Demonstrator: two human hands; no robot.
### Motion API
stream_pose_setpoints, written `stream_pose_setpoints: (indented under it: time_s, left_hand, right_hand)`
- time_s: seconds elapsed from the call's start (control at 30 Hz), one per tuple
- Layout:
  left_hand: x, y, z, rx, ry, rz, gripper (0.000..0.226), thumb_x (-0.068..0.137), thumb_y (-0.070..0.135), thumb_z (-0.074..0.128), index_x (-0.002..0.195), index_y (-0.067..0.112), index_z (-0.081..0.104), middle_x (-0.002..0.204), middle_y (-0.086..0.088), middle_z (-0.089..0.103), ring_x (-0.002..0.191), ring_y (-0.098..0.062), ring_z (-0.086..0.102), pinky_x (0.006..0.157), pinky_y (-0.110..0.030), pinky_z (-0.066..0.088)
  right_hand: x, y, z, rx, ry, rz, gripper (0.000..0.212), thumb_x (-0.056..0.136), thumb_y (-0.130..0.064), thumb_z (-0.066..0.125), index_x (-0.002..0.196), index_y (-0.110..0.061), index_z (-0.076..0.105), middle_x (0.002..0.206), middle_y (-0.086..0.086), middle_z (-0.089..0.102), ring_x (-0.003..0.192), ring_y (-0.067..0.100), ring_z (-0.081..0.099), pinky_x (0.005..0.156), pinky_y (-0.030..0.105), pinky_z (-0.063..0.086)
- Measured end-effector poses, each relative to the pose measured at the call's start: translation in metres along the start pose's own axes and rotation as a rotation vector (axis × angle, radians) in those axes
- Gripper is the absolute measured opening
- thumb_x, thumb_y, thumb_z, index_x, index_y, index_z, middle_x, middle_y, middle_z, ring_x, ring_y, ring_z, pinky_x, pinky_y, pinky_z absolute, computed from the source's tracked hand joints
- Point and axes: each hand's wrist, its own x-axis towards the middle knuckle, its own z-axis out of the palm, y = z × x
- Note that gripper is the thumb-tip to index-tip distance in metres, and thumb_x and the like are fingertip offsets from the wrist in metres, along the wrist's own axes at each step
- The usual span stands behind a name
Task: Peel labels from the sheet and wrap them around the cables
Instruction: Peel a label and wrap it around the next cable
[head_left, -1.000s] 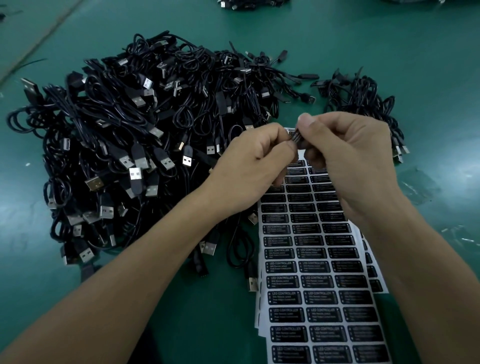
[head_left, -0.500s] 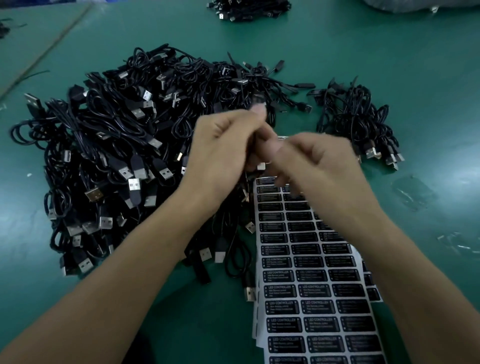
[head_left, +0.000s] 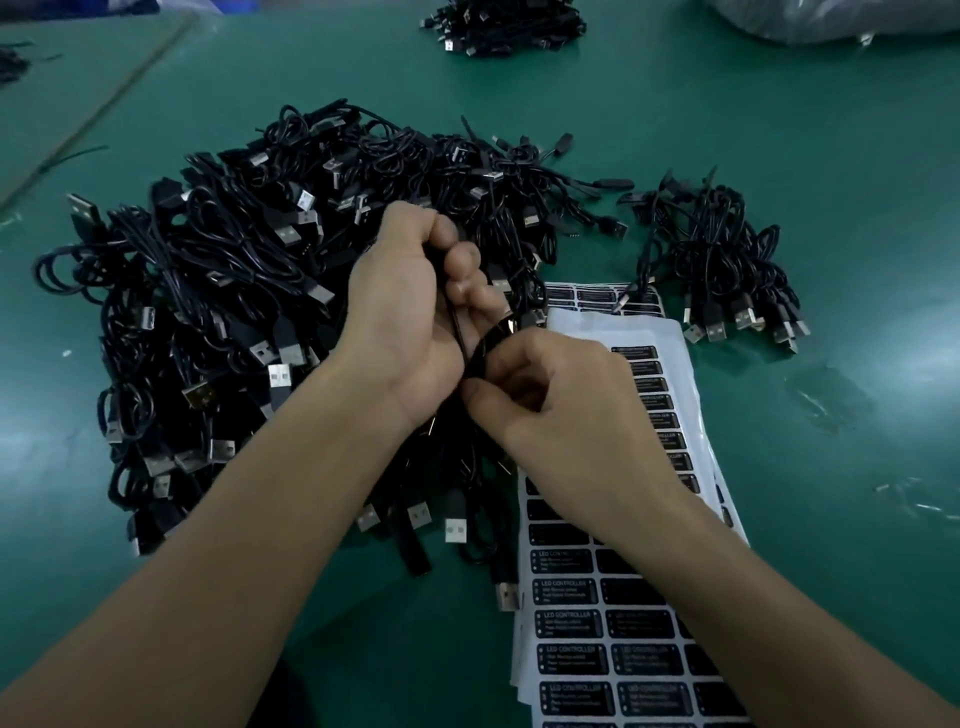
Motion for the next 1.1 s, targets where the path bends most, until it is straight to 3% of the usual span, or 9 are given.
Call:
stream_pose_setpoints:
  time_s: [0.2, 0.33, 0.5, 0.6, 0.73, 0.8, 0.9, 1.0, 1.1]
  left_hand:
    - [0.006, 0.012, -0.012, 0.065, 0.111, 0.036, 0.051, 0.106, 0.037, 0.041, 0.061, 0.017, 0.052, 0.058, 0.000, 0.058, 0.046, -0.008, 0.046, 0.047, -0.023, 0.048]
    - [0.007, 0.015, -0.018, 0.152, 0.111, 0.005, 0.053, 0.107, 0.047, 0.034, 0.097, 0.010, 0.071, 0.083, -0.003, 0.075, 0.057, -0.009, 0.058, 0.056, -0.025, 0.054]
    - [0.009, 0.015, -0.019, 0.252, 0.140, 0.062, 0.028, 0.102, 0.030, 0.049, 0.086, 0.015, 0.066, 0.065, 0.006, 0.062, 0.052, -0.007, 0.052, 0.047, -0.021, 0.044]
    - [0.011, 0.014, -0.019, 0.319, 0.125, 0.114, 0.022, 0.098, 0.016, 0.053, 0.078, 0.016, 0.062, 0.060, 0.007, 0.053, 0.049, -0.006, 0.044, 0.043, -0.020, 0.038]
    - [0.013, 0.015, -0.021, 0.322, 0.140, 0.119, 0.023, 0.098, 0.014, 0.053, 0.076, 0.016, 0.061, 0.057, 0.008, 0.050, 0.047, -0.005, 0.040, 0.041, -0.019, 0.034]
    - [0.014, 0.014, -0.022, 0.328, 0.146, 0.123, 0.023, 0.098, 0.014, 0.053, 0.076, 0.016, 0.060, 0.057, 0.008, 0.048, 0.047, -0.005, 0.039, 0.041, -0.019, 0.032]
    - [0.015, 0.012, -0.024, 0.354, 0.142, 0.124, 0.021, 0.097, 0.014, 0.053, 0.077, 0.016, 0.059, 0.057, 0.008, 0.048, 0.047, -0.006, 0.039, 0.040, -0.019, 0.032]
    - [0.016, 0.010, -0.023, 0.359, 0.146, 0.116, 0.021, 0.098, 0.014, 0.052, 0.078, 0.016, 0.059, 0.057, 0.009, 0.048, 0.047, -0.005, 0.039, 0.040, -0.019, 0.032]
    - [0.018, 0.009, -0.024, 0.341, 0.162, 0.111, 0.019, 0.097, 0.012, 0.051, 0.080, 0.016, 0.057, 0.056, 0.009, 0.045, 0.047, -0.006, 0.037, 0.040, -0.020, 0.031]
  right_hand:
    - [0.008, -0.003, -0.030, 0.148, 0.037, 0.015, 0.012, 0.092, -0.018, 0.064, 0.081, -0.023, 0.062, 0.064, -0.003, 0.062, 0.052, 0.003, 0.047, 0.048, 0.017, 0.036]
    - [0.024, -0.002, -0.066, 0.238, 0.265, 0.076, 0.016, 0.091, -0.020, 0.063, 0.078, -0.025, 0.070, 0.066, -0.007, 0.068, 0.053, 0.003, 0.054, 0.046, 0.016, 0.044]
    - [0.057, 0.014, -0.109, -0.043, 0.596, 0.211, 0.023, 0.077, -0.027, 0.057, 0.078, -0.009, 0.071, 0.061, 0.004, 0.061, 0.058, 0.020, 0.051, 0.059, 0.044, 0.054]
    - [0.074, 0.023, -0.128, -0.293, 0.673, 0.232, 0.032, 0.080, -0.019, 0.050, 0.081, 0.009, 0.064, 0.063, 0.026, 0.050, 0.068, 0.020, 0.041, 0.060, 0.039, 0.046]
    - [0.081, 0.033, -0.134, -0.433, 0.625, 0.316, 0.029, 0.090, -0.014, 0.050, 0.086, 0.011, 0.064, 0.080, 0.033, 0.061, 0.086, 0.032, 0.043, 0.067, 0.047, 0.036]
    - [0.081, 0.040, -0.131, -0.481, 0.571, 0.339, 0.028, 0.095, -0.023, 0.052, 0.100, 0.001, 0.067, 0.098, 0.025, 0.065, 0.106, 0.035, 0.046, 0.067, 0.039, 0.035]
    - [0.076, 0.036, -0.117, -0.622, 0.553, 0.279, 0.048, 0.097, -0.032, 0.057, 0.139, -0.009, 0.051, 0.135, 0.018, 0.051, 0.130, 0.034, 0.040, 0.097, 0.038, 0.036]
    - [0.072, 0.019, -0.093, -0.708, 0.556, 0.057, 0.036, 0.097, -0.029, 0.058, 0.130, -0.013, 0.059, 0.128, 0.016, 0.051, 0.122, 0.034, 0.046, 0.096, 0.035, 0.038]
    - [0.072, 0.000, -0.059, -0.635, 0.285, -0.071, 0.020, 0.099, -0.026, 0.057, 0.111, -0.016, 0.070, 0.100, 0.001, 0.066, 0.088, 0.020, 0.064, 0.080, 0.032, 0.055]
